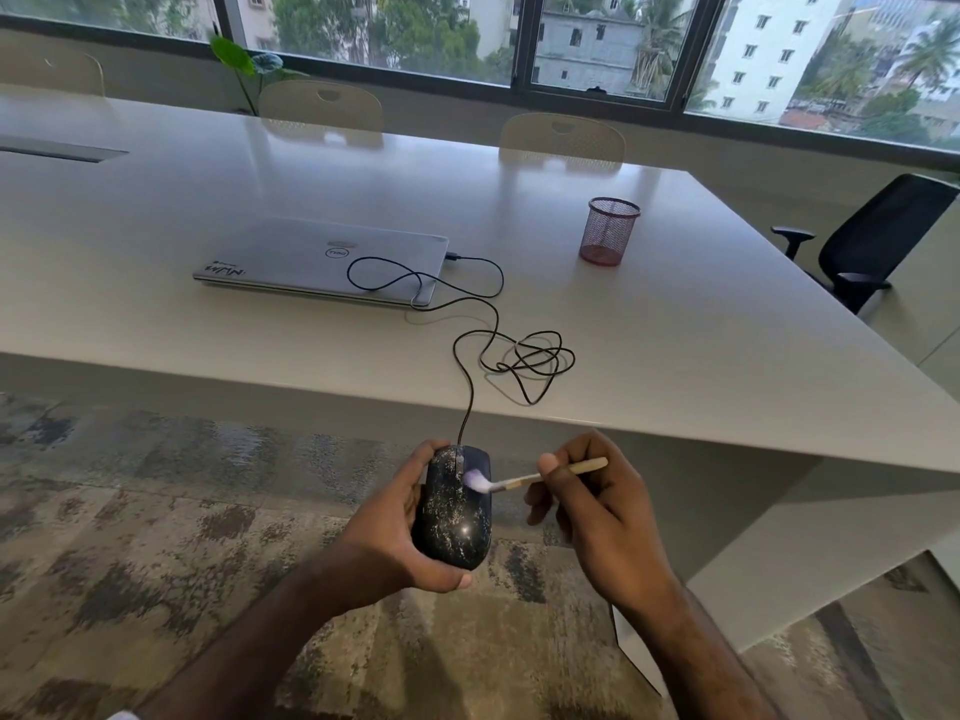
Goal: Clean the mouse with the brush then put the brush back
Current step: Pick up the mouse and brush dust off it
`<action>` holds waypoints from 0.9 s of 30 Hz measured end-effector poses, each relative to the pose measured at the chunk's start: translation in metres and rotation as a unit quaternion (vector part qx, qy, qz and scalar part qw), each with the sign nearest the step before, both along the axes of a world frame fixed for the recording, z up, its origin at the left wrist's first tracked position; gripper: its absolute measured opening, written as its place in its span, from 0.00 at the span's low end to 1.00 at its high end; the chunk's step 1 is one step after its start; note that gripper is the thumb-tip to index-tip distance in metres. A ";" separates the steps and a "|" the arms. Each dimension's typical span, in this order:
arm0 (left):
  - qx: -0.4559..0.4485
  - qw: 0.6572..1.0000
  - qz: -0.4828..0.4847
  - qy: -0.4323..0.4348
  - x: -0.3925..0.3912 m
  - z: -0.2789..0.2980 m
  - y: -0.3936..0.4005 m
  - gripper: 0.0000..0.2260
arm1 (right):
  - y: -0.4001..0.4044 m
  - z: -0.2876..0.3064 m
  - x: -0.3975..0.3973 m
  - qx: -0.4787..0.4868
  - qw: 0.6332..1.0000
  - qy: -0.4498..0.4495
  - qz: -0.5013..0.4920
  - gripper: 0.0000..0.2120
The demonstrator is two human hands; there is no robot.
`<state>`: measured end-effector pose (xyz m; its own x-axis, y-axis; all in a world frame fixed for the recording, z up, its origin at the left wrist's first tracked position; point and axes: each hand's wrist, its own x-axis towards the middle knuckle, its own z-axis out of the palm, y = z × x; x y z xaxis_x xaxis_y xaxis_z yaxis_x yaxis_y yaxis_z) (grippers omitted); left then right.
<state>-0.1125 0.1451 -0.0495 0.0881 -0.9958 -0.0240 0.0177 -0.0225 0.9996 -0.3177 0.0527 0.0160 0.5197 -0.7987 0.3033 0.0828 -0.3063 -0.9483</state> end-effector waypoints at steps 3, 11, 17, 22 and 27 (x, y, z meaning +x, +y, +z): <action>0.002 1.000 -0.001 0.000 0.001 -0.002 0.000 0.51 | -0.002 0.003 -0.002 -0.002 1.000 -0.021 -0.005 0.07; -0.002 1.000 0.003 -0.008 0.003 0.000 0.000 0.50 | -0.002 0.000 -0.004 -0.012 0.999 0.000 0.035 0.07; -0.012 1.000 0.005 -0.017 0.005 0.007 0.000 0.48 | -0.003 0.001 -0.003 -0.029 0.999 -0.026 -0.005 0.07; -0.004 1.000 0.014 -0.012 0.006 0.008 0.000 0.49 | 0.001 -0.005 -0.003 -0.010 1.000 -0.022 -0.011 0.09; -0.004 1.000 0.016 -0.004 0.009 0.010 -0.001 0.50 | -0.005 0.000 -0.002 0.032 0.993 -0.093 -0.070 0.10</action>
